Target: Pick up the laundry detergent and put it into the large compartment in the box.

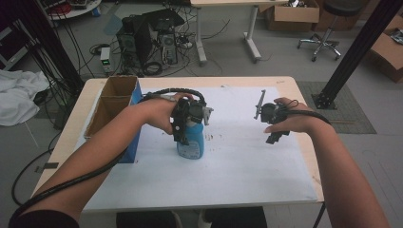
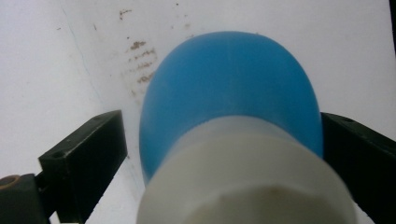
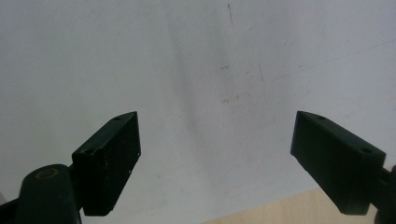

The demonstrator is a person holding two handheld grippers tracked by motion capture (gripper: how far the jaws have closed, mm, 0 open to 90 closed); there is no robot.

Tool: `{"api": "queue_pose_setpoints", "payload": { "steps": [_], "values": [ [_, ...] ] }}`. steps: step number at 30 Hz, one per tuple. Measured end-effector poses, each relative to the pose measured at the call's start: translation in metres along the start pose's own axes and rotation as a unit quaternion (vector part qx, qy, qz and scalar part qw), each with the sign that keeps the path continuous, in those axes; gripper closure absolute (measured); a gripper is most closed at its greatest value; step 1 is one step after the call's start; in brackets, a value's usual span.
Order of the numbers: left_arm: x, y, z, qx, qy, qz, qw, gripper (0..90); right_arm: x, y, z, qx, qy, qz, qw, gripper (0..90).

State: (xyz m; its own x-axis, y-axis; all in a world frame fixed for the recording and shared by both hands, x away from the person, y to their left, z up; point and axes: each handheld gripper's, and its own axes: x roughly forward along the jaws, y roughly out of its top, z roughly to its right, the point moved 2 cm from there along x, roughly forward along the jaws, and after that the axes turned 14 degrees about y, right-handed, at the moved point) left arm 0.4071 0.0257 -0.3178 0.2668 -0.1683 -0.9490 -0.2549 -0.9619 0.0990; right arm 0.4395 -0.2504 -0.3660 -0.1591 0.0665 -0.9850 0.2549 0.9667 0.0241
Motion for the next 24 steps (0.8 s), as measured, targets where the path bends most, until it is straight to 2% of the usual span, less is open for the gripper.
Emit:
{"api": "queue_pose_setpoints", "payload": {
  "steps": [6, 12, 19, 24],
  "values": [
    [0.0015, -0.0006, 0.0006, 0.004, 0.002, 0.0, 1.0, 7.1, 0.0006, -0.0003, 0.0007, 0.0, 0.001, 0.0, 1.0, 16.0],
    [0.0001, -0.0021, 0.0001, 0.005, -0.003, 0.003, 1.0, 15.4, 0.0013, 0.0007, 0.0012, 0.001, 0.001, -0.001, 1.0, 16.0],
    [-0.0013, -0.0015, 0.0007, 0.007, 0.003, 0.004, 1.0, 16.0, 0.0028, 0.0016, 0.0014, 0.001, 0.002, 0.0, 1.0, 16.0],
    [-0.0023, -0.0003, 0.0006, 0.007, 0.007, -0.001, 1.0, 20.7, 0.0025, 0.0017, 0.0012, 0.0, 0.001, 0.0, 1.0, 16.0]
  ]
}}
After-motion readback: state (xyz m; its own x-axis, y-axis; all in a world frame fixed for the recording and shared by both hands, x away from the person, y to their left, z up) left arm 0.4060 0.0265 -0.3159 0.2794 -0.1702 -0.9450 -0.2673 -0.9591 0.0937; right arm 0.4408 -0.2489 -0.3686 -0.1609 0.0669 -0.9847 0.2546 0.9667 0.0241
